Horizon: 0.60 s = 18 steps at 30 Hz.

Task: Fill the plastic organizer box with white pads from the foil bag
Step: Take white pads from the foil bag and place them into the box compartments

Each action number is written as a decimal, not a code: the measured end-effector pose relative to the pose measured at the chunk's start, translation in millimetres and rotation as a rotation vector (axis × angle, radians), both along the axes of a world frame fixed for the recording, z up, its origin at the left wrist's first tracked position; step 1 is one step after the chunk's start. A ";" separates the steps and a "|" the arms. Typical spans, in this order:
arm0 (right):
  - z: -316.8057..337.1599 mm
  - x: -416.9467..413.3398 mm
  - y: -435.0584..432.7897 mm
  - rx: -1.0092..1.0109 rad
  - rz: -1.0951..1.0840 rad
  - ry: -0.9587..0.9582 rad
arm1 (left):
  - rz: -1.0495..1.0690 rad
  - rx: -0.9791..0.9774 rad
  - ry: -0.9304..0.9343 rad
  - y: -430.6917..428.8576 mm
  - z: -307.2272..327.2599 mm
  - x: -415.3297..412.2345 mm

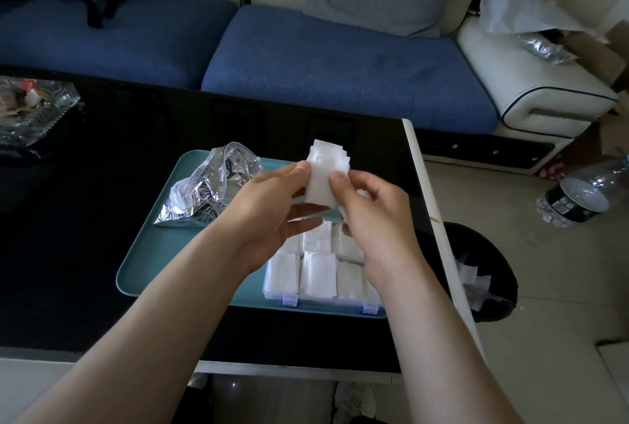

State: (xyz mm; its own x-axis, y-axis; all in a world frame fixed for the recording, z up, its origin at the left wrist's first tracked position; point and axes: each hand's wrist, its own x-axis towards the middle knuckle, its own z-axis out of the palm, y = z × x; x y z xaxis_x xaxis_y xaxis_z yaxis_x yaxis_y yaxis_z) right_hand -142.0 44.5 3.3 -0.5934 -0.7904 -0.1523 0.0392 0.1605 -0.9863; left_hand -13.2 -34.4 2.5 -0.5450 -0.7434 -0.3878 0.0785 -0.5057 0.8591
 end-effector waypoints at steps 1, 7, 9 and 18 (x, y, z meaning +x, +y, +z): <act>-0.1 -0.3 -0.5 0.016 0.003 -0.036 | -0.010 0.010 -0.001 0.2 0.3 0.8; -1.0 -1.1 -1.4 0.033 -0.028 -0.102 | -0.036 0.071 0.034 4.9 4.6 -1.6; -1.4 -3.2 -0.9 0.006 -0.030 -0.095 | -0.039 0.107 0.053 6.4 6.0 -2.3; -4.1 -0.2 -0.3 -0.045 -0.035 0.179 | -0.012 0.120 0.086 8.1 11.7 -4.2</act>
State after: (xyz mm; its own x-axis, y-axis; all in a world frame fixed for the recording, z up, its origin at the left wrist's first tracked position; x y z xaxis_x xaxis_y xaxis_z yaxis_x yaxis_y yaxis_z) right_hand -142.2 44.2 -0.8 -0.6350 -0.7725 -0.0070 -0.1327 0.1179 -0.9841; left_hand -17.4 -26.3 14.2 -0.5883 -0.6879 -0.4252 0.1426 -0.6057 0.7828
